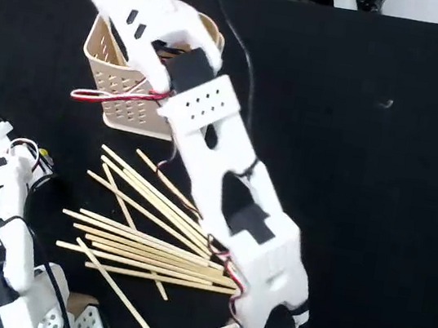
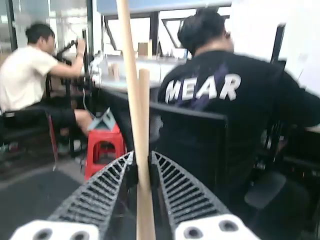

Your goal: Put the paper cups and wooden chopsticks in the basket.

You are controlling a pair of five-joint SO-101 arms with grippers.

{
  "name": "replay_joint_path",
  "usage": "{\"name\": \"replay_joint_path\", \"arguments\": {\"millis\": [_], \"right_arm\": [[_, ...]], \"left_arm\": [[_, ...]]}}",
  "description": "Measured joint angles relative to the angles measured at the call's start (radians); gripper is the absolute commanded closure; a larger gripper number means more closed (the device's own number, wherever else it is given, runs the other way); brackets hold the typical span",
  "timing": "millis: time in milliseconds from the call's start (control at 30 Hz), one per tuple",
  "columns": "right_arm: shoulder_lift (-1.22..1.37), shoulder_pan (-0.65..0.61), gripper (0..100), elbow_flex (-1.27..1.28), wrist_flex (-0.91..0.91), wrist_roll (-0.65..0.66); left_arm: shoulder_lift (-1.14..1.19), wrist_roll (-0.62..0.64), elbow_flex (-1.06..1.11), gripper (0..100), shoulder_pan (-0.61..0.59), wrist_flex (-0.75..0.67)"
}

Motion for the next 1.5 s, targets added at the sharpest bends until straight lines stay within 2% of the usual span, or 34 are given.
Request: {"name": "replay_joint_path", "arguments": {"millis": [167, 367, 467, 733, 867, 1133, 1233, 1367, 1500], "right_arm": [[0.049, 0.000, 98.8, -0.018, 0.037, -0.015], [0.049, 0.005, 95.3, -0.018, 0.132, -0.137], [0.049, 0.006, 88.9, -0.018, 0.164, -0.144], [0.049, 0.005, 88.5, -0.126, 0.313, -0.147], [0.021, 0.014, 88.5, -0.235, 0.485, -0.147], [-0.069, 0.023, 88.2, -0.500, 1.105, -0.147], [-0.071, 0.023, 88.2, -0.578, 1.274, -0.078], [-0.094, 0.041, 88.2, -0.566, 1.301, -0.014], [-0.180, 0.049, 88.2, -0.408, 1.301, -0.003]], "left_arm": [[0.000, 0.000, 0.000, 79, 0.000, 0.000], [0.000, 0.000, 0.000, 79, 0.000, 0.000], [0.000, 0.000, 0.000, 79, 0.000, 0.000], [0.000, 0.000, 0.000, 79, 0.000, 0.000], [0.000, 0.000, 0.000, 79, 0.000, 0.000], [0.000, 0.000, 0.000, 79, 0.000, 0.000], [0.000, 0.000, 0.000, 79, 0.000, 0.000], [0.000, 0.000, 0.000, 79, 0.000, 0.000], [0.000, 0.000, 0.000, 79, 0.000, 0.000]]}}
